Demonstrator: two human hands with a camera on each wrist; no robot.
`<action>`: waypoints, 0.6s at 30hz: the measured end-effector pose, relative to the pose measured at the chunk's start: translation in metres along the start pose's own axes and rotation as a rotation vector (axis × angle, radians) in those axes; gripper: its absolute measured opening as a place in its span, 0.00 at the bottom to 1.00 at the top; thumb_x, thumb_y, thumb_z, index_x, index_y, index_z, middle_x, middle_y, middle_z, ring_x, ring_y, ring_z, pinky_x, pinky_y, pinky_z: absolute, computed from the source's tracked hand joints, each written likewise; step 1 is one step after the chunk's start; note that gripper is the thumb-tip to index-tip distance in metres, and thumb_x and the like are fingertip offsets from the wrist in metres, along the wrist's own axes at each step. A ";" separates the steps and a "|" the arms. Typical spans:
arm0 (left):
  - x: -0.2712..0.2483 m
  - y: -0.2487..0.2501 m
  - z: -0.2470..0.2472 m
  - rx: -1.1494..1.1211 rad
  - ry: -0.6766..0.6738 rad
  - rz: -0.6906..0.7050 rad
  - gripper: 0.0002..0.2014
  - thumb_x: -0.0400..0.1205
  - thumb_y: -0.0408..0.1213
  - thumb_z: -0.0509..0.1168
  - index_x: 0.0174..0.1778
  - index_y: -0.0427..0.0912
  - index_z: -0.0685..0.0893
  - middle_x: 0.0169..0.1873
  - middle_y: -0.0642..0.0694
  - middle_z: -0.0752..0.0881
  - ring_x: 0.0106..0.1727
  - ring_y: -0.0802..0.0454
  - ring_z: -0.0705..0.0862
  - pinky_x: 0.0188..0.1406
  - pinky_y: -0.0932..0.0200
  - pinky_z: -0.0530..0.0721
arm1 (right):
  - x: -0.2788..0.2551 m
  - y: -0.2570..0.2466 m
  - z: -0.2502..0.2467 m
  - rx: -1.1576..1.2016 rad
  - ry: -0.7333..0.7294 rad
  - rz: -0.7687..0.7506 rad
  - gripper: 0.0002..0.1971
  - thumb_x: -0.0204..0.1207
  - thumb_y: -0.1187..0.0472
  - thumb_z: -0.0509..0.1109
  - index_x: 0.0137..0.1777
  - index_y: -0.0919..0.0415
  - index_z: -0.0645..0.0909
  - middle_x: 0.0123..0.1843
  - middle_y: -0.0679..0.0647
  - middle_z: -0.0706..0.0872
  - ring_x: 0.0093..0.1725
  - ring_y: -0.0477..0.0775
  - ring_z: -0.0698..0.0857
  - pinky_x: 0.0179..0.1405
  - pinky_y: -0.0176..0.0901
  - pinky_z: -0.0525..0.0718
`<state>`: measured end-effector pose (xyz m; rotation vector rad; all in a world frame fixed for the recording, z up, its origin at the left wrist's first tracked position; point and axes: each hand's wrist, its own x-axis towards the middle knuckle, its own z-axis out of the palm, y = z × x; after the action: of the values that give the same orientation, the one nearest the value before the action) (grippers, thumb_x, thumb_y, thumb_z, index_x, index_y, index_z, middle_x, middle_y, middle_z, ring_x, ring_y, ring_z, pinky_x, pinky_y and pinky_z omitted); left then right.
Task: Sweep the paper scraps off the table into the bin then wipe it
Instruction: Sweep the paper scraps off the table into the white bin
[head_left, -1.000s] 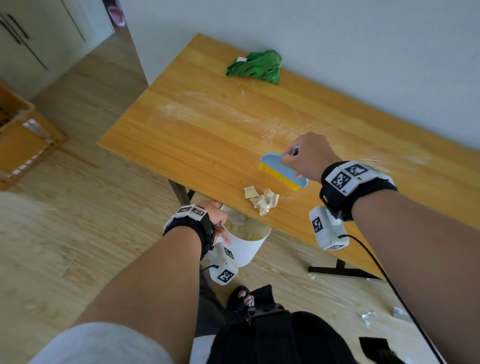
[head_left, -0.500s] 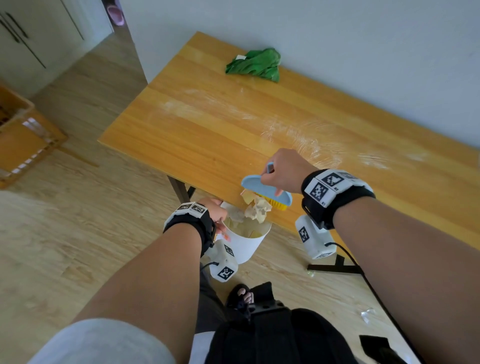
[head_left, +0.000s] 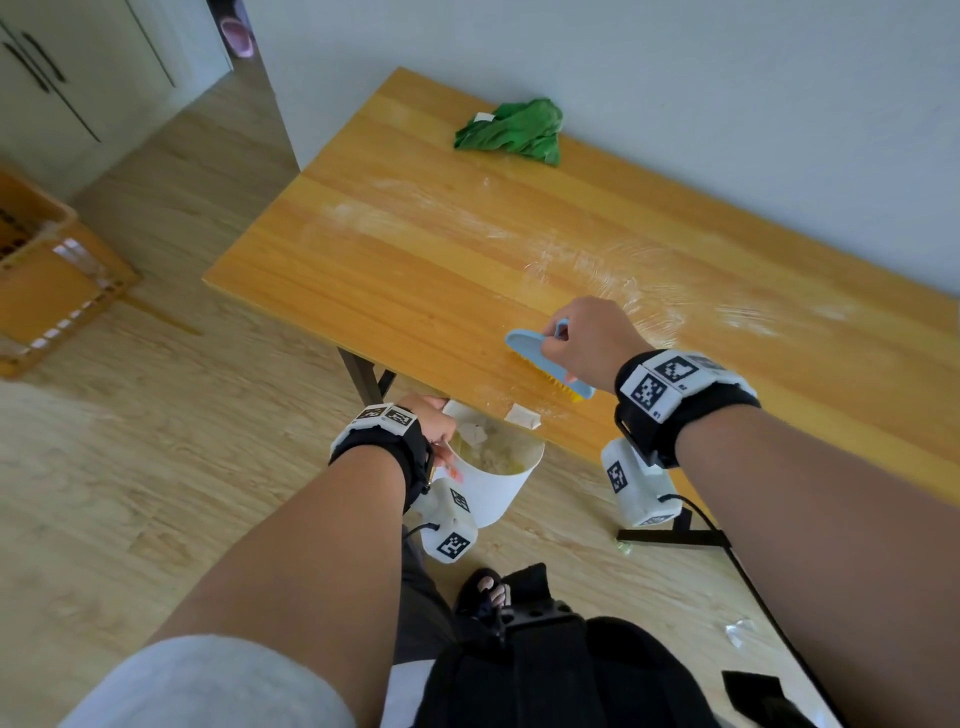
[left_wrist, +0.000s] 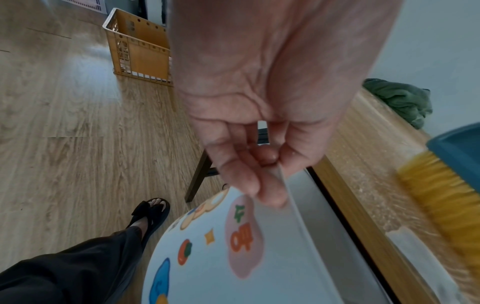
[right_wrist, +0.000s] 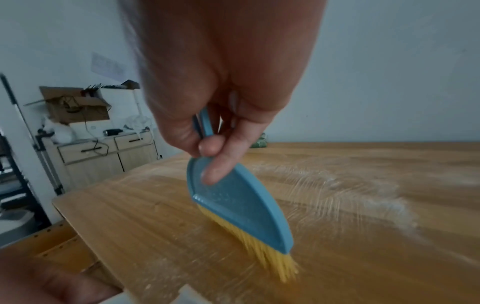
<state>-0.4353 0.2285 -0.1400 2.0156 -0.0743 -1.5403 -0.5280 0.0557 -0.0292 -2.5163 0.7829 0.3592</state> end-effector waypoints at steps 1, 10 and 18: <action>0.000 0.000 0.000 -0.003 -0.005 0.001 0.34 0.78 0.23 0.57 0.83 0.46 0.64 0.51 0.30 0.90 0.41 0.37 0.93 0.60 0.37 0.86 | -0.001 -0.001 0.002 0.024 -0.020 -0.002 0.16 0.78 0.64 0.63 0.48 0.79 0.85 0.28 0.64 0.77 0.44 0.75 0.88 0.22 0.39 0.65; -0.003 0.002 0.002 0.042 -0.051 -0.002 0.32 0.78 0.24 0.55 0.81 0.44 0.67 0.45 0.30 0.90 0.42 0.36 0.93 0.64 0.35 0.84 | -0.005 -0.010 -0.001 0.207 -0.020 0.024 0.17 0.80 0.64 0.63 0.53 0.82 0.82 0.26 0.64 0.84 0.21 0.45 0.87 0.20 0.35 0.68; -0.004 0.000 0.002 0.060 0.003 0.021 0.34 0.78 0.25 0.58 0.82 0.46 0.66 0.57 0.33 0.89 0.43 0.39 0.93 0.59 0.36 0.87 | -0.013 -0.005 0.001 0.130 -0.031 0.017 0.14 0.81 0.63 0.63 0.49 0.72 0.87 0.28 0.63 0.84 0.35 0.63 0.91 0.17 0.29 0.69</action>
<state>-0.4383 0.2296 -0.1371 2.0575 -0.1414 -1.5392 -0.5355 0.0655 -0.0231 -2.3789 0.7902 0.3415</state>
